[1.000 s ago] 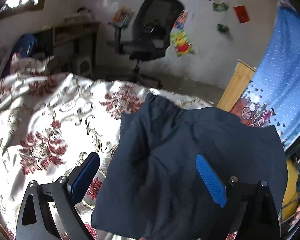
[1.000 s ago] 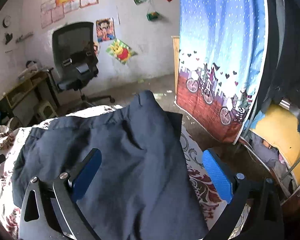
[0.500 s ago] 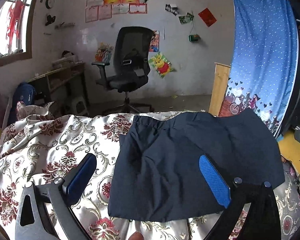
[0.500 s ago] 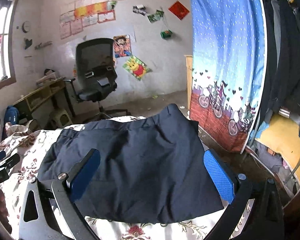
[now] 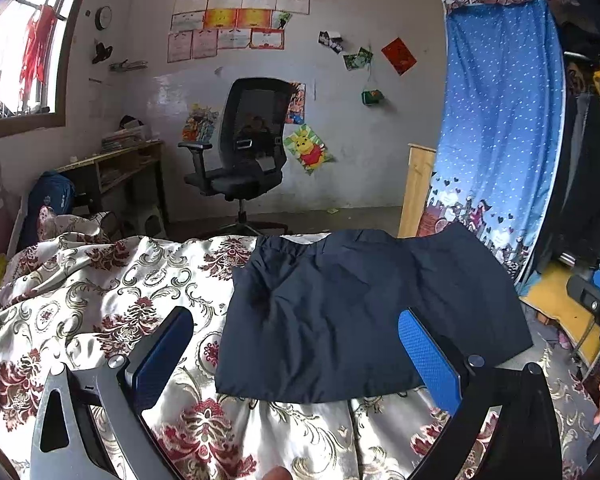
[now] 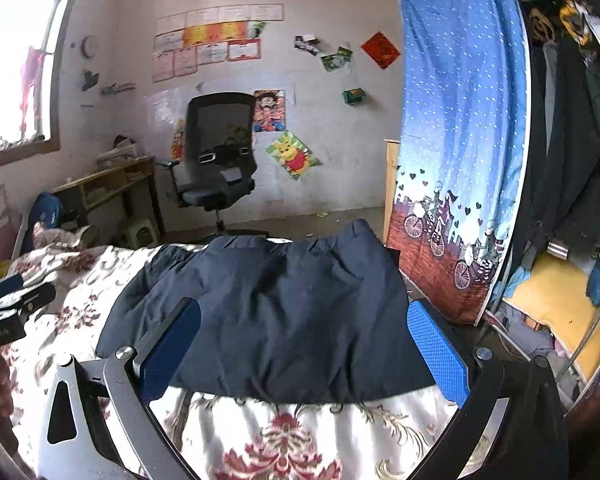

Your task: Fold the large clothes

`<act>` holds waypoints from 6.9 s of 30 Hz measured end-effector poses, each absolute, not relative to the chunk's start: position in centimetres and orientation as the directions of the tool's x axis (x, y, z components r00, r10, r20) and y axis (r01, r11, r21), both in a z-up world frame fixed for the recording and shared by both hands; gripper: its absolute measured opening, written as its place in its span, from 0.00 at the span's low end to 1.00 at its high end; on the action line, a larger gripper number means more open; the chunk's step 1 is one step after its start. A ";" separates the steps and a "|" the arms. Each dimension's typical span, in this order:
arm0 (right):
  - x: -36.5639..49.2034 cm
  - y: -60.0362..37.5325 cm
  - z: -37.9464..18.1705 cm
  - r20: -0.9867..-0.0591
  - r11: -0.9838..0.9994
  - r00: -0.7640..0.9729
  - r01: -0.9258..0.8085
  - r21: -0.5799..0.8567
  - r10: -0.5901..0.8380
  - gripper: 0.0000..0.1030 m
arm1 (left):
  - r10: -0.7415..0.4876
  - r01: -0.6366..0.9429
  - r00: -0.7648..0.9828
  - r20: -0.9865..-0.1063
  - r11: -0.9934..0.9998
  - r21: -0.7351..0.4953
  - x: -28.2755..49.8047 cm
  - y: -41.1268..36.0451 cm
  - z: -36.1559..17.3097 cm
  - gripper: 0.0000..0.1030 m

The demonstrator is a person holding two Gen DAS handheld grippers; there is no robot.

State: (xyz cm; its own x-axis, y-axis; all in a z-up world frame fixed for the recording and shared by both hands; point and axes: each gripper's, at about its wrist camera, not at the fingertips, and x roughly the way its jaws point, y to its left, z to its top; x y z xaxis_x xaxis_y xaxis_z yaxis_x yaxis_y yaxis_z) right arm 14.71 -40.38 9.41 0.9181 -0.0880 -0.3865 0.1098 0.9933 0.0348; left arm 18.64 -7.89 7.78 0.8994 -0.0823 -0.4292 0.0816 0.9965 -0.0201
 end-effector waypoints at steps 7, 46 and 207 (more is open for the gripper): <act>11.5 -39.1 10.0 -0.391 0.995 0.918 0.091 0.034 -0.071 0.99 | -0.071 0.080 0.909 -0.410 0.997 0.003 14.9 -7.3 8.4 1.00; 2.5 -34.8 7.2 -0.379 0.999 0.925 0.013 -0.032 -0.024 0.99 | -0.072 0.100 0.911 -0.407 0.994 0.047 4.1 -6.9 4.4 1.00; 1.6 -33.2 5.7 -0.427 0.999 0.903 0.038 -0.014 -0.040 0.99 | -0.065 0.084 0.893 -0.446 0.996 0.023 3.6 -6.3 4.2 1.00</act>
